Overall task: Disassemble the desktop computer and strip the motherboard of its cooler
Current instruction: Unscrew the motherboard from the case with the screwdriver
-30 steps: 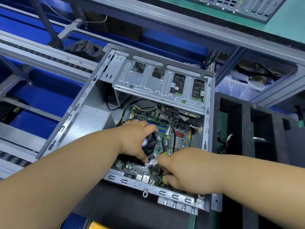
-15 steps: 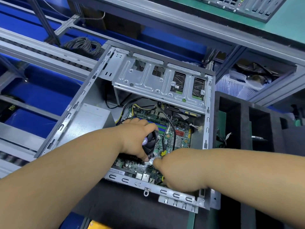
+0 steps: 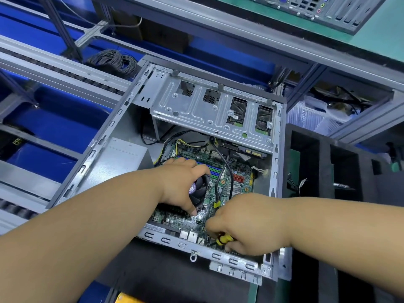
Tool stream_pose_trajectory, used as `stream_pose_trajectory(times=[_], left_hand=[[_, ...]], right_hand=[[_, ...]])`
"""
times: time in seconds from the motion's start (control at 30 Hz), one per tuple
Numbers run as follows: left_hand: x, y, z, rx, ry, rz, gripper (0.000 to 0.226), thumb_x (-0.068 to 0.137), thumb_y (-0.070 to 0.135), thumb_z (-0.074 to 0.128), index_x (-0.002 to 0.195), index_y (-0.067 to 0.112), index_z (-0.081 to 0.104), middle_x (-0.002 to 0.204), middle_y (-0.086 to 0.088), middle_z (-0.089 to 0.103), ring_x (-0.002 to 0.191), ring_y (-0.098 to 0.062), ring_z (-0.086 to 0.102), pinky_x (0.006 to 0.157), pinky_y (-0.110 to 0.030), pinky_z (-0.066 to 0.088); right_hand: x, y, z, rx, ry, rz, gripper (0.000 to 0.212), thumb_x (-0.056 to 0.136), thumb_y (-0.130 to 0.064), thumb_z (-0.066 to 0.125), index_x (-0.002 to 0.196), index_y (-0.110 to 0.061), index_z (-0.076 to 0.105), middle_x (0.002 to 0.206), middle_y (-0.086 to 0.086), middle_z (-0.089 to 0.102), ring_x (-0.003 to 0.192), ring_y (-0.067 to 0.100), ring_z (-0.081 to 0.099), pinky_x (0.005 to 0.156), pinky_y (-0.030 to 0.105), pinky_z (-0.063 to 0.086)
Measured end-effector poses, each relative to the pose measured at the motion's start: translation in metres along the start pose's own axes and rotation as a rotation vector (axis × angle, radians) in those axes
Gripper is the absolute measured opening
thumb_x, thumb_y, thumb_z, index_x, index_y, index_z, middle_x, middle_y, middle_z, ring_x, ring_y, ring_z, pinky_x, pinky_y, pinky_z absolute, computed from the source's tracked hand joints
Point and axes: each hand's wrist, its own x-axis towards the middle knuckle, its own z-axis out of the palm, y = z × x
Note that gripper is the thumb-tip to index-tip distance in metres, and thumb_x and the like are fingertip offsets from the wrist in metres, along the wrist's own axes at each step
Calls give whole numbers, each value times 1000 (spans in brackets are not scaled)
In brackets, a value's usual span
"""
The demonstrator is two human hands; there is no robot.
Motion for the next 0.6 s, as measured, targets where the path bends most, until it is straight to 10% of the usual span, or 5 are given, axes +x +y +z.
stream_pose_trajectory(times=[0.1,0.6], left_hand=[[0,0,0,2,5,2,99,57,59,83,138,39,29,129,5,44,120,-22,36,105,-39,32],[3,-4,3,-31,11,7,97,53,60,83,133,42,30,126,9,44,114,-18,35,100,-35,33]], right_hand=[[-22,11,-4,81,95,93,31,95,-54,45,106,-25,44,66,-6,45,62,17,44,61,34,36],[-18,-2,6,131,205,137,23,100,-46,38,101,-22,37,67,-9,38,70,24,46,67,37,45]])
